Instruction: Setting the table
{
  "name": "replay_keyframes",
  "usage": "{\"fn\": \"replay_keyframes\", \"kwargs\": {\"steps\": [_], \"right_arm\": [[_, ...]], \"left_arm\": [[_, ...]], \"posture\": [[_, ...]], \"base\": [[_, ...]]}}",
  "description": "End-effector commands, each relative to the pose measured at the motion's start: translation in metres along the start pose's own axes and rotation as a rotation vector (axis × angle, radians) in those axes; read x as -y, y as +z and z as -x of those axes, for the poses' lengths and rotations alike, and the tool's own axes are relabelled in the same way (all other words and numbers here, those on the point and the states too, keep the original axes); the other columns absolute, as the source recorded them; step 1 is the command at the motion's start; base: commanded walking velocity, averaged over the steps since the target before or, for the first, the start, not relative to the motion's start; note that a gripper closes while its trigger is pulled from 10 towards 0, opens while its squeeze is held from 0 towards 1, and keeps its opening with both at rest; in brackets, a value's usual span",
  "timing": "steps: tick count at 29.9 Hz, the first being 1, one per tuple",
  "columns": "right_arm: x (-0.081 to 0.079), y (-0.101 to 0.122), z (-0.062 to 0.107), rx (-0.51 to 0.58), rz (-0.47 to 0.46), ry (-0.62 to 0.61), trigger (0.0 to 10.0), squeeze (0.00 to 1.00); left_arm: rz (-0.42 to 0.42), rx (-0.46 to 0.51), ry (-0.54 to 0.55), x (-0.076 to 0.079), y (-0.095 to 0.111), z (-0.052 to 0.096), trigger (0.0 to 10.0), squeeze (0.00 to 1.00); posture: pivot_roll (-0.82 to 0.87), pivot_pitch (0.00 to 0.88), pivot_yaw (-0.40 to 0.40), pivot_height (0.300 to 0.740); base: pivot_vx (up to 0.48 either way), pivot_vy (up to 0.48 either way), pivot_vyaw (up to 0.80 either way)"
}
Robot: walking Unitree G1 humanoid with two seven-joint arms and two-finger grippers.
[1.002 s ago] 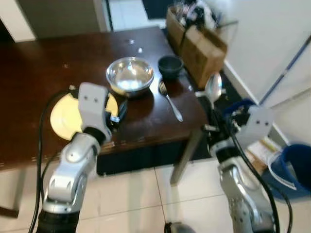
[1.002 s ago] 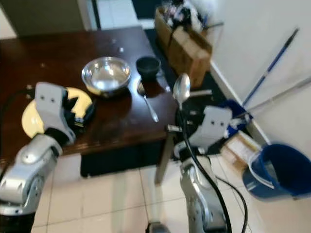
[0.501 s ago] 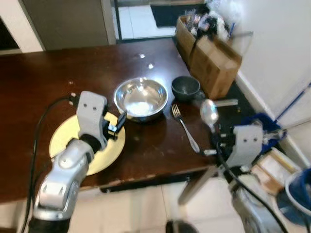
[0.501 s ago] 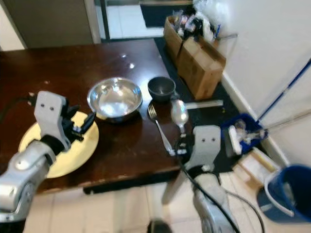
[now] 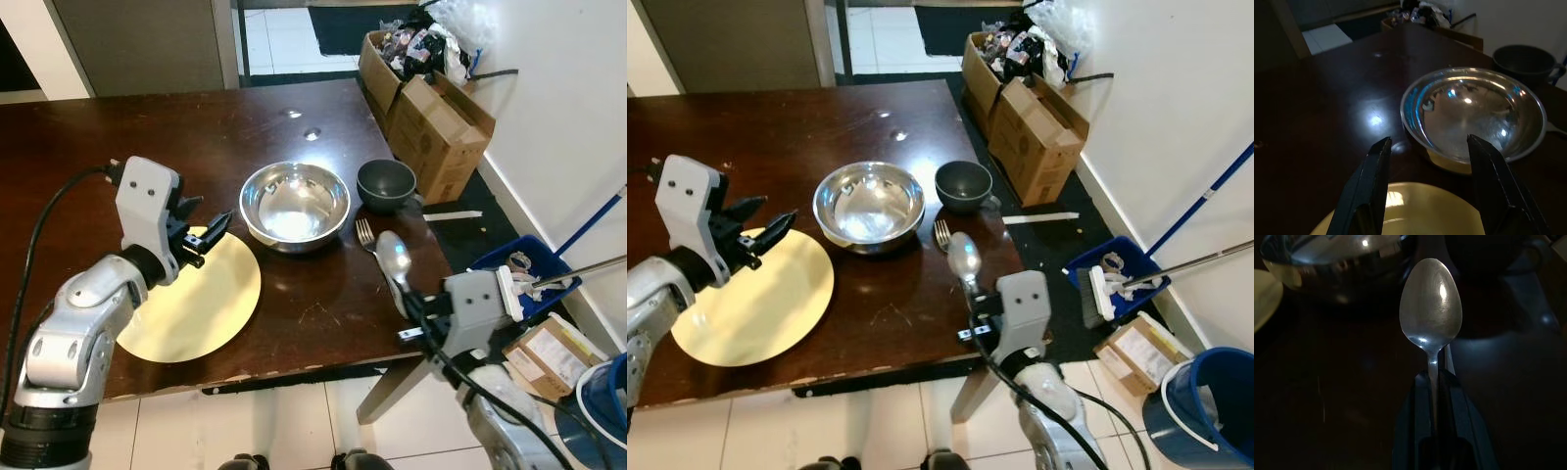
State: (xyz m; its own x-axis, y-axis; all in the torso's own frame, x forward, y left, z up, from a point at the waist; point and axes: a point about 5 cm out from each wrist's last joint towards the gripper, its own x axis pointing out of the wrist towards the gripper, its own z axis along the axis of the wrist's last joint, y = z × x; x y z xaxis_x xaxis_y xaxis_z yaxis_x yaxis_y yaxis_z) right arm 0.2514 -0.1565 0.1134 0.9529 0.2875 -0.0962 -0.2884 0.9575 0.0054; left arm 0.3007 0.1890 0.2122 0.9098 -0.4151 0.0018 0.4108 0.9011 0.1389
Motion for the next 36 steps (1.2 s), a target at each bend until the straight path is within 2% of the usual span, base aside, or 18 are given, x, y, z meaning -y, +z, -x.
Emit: {"fn": "replay_keyframes", "kwargs": {"steps": [1, 4, 13, 24, 28, 29, 31, 32, 36], "right_arm": [[-0.002, -0.004, -0.003, -0.006, -0.016, 0.016, 10.0, 0.00], [-0.007, -0.005, -0.014, -0.014, -0.035, 0.054, 10.0, 0.00], [-0.010, -0.008, -0.038, -0.016, -0.112, 0.062, 10.0, 0.00], [-0.016, -0.005, -0.054, -0.012, -0.124, 0.105, 10.0, 0.00], [-0.012, -0.004, -0.057, -0.014, -0.119, 0.112, 10.0, 0.00], [-0.007, -0.005, -0.058, -0.018, -0.110, 0.109, 10.0, 0.00], [-0.005, -0.005, -0.058, -0.020, -0.105, 0.107, 10.0, 0.00], [-0.002, -0.005, -0.059, -0.022, -0.095, 0.105, 10.0, 0.00], [0.002, -0.006, -0.060, -0.024, -0.094, 0.103, 10.0, 0.00]], "left_arm": [[0.006, -0.009, 0.010, -0.005, -0.002, 0.001, 10.0, 0.00], [0.009, -0.004, 0.013, -0.006, 0.000, 0.000, 10.0, 0.00], [0.012, 0.010, 0.013, -0.005, 0.004, -0.001, 10.0, 0.00], [-0.004, 0.041, -0.005, -0.003, 0.019, -0.001, 10.0, 0.00], [-0.013, 0.054, -0.063, 0.003, 0.026, 0.001, 10.0, 0.00], [-0.015, 0.063, -0.138, 0.012, 0.033, 0.002, 10.0, 0.00], [-0.013, 0.065, -0.167, 0.015, 0.035, 0.003, 10.0, 0.00], [-0.011, 0.075, -0.216, 0.022, 0.039, 0.003, 10.0, 0.00], [-0.007, 0.086, -0.244, 0.029, 0.042, 0.001, 10.0, 0.00]], "posture": [[-0.07, 0.072, 0.071, 0.740], [-0.07, 0.072, 0.073, 0.740], [-0.04, 0.071, 0.067, 0.740], [0.00, 0.098, 0.054, 0.740], [0.02, 0.109, 0.047, 0.740], [0.02, 0.113, 0.049, 0.740], [0.02, 0.113, 0.049, 0.740], [0.02, 0.115, 0.051, 0.740], [0.01, 0.114, 0.052, 0.740]], "base": [[0.000, 0.000, 0.00], [0.000, 0.000, 0.00], [0.000, 0.000, 0.00], [0.000, 0.000, 0.00], [0.000, 0.000, 0.00], [0.000, 0.000, 0.00], [0.000, 0.000, 0.00], [0.000, 0.000, 0.00], [0.000, 0.000, 0.00]]}}
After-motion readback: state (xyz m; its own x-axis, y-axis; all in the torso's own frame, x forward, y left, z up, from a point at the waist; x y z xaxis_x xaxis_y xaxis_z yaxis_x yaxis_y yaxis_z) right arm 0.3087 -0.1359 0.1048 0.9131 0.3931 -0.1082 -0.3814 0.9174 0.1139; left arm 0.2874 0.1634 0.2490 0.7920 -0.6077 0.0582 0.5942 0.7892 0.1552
